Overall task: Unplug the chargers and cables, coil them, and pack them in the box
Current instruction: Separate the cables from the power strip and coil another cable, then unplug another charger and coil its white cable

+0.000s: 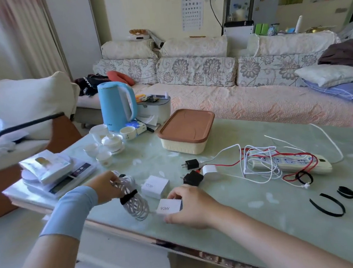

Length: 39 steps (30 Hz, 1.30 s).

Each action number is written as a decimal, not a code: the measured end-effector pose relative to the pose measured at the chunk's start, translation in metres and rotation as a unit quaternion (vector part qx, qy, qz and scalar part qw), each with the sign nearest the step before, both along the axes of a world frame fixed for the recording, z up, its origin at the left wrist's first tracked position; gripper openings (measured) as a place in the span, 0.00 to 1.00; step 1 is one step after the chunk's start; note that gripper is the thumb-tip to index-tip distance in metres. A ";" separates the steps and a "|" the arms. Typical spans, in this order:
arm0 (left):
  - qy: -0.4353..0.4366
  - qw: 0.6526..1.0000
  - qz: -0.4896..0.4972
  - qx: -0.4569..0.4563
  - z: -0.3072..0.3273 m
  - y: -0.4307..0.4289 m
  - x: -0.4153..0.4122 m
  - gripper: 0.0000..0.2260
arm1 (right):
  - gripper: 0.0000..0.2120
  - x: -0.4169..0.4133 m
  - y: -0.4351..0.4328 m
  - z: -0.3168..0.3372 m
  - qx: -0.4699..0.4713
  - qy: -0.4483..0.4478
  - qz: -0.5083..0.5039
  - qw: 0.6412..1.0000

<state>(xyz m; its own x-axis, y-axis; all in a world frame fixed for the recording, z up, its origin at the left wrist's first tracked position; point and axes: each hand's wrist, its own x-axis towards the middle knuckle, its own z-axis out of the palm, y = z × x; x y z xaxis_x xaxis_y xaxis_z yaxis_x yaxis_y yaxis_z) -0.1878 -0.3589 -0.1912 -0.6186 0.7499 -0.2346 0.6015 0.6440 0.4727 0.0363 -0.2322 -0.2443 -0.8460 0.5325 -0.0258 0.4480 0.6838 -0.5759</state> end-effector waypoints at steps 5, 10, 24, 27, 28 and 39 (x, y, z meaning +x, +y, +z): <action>0.076 0.994 0.064 -0.049 -0.026 -0.010 -0.025 0.16 | 0.25 -0.034 -0.020 -0.002 0.057 -0.007 -0.021 0.998; 0.159 0.985 0.022 -0.063 -0.018 -0.003 -0.019 0.22 | 0.31 -0.053 -0.024 -0.001 0.217 -0.014 -0.029 0.976; 0.180 0.983 -0.042 -0.008 -0.022 0.022 -0.004 0.17 | 0.36 -0.065 0.009 -0.004 0.125 -0.059 0.004 0.990; 0.185 0.981 -0.046 0.044 -0.006 0.039 0.014 0.14 | 0.30 -0.044 0.020 0.005 0.122 0.010 -0.007 0.992; 0.166 0.982 -0.061 0.072 -0.002 0.048 0.023 0.12 | 0.26 -0.035 0.027 0.008 0.136 0.024 -0.016 0.990; 0.082 0.967 -0.238 0.050 0.004 0.160 0.154 0.15 | 0.08 0.099 0.112 0.017 0.148 -0.056 -0.131 0.979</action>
